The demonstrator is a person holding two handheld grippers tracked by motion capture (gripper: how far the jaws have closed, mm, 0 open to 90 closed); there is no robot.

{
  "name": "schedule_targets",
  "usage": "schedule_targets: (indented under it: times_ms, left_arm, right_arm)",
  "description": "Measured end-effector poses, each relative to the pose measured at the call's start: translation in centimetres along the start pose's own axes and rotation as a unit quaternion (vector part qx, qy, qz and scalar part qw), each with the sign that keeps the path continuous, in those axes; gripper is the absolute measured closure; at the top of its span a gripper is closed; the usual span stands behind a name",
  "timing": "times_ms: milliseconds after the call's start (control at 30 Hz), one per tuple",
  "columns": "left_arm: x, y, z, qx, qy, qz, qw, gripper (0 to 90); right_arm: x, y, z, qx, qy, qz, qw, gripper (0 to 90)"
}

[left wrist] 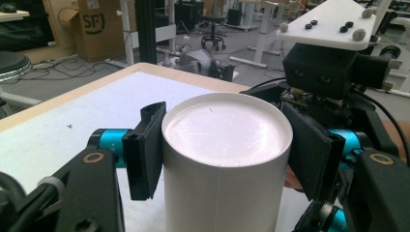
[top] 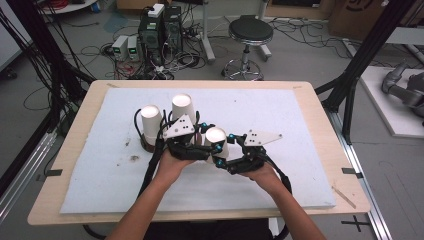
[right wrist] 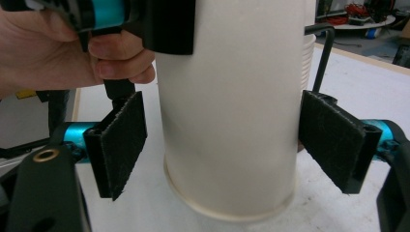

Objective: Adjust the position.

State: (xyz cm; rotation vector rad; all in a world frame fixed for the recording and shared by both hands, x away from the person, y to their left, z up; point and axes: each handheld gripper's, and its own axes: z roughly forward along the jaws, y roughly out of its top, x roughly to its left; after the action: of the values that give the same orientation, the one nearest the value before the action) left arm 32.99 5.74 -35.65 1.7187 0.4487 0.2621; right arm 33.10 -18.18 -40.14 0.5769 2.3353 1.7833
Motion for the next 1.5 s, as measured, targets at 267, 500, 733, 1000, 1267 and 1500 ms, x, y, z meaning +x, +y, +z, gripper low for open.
schedule_targets:
  times_ms: [267,500,733,1000,1267,1500]
  left_arm:
    - [-0.1,0.1,0.1,-0.009,-0.017,-0.005,0.9998,36.2]
    - [0.0,-0.2,0.1,0.011,-0.028,-0.007,0.9995,35.5]
    - [0.1,0.1,0.4,0.063,-0.023,0.023,0.9975,21.9]
    - [0.2,0.5,0.6,0.077,-0.077,0.034,0.9935,34.4]
    - [0.9,0.6,-0.2,0.001,-0.092,-0.015,0.9957,36.0]
    - [0.9,0.2,-0.4,-0.017,-0.102,-0.028,0.9943,36.0]
  right_arm:
    - [-0.3,-0.1,0.3,0.004,0.008,-0.012,0.9999,26.7]
    - [-0.3,0.1,-0.1,0.035,-0.005,-0.060,0.9976,34.3]
    - [-0.2,0.6,-0.3,0.072,-0.004,-0.088,0.9935,35.1]
    - [-0.2,0.5,-0.3,0.073,0.030,-0.088,0.9930,34.2]
    - [0.1,0.6,-0.8,0.018,0.018,-0.048,0.9985,16.8]
    - [-0.1,0.4,-1.0,0.000,0.026,-0.056,0.9981,27.5]
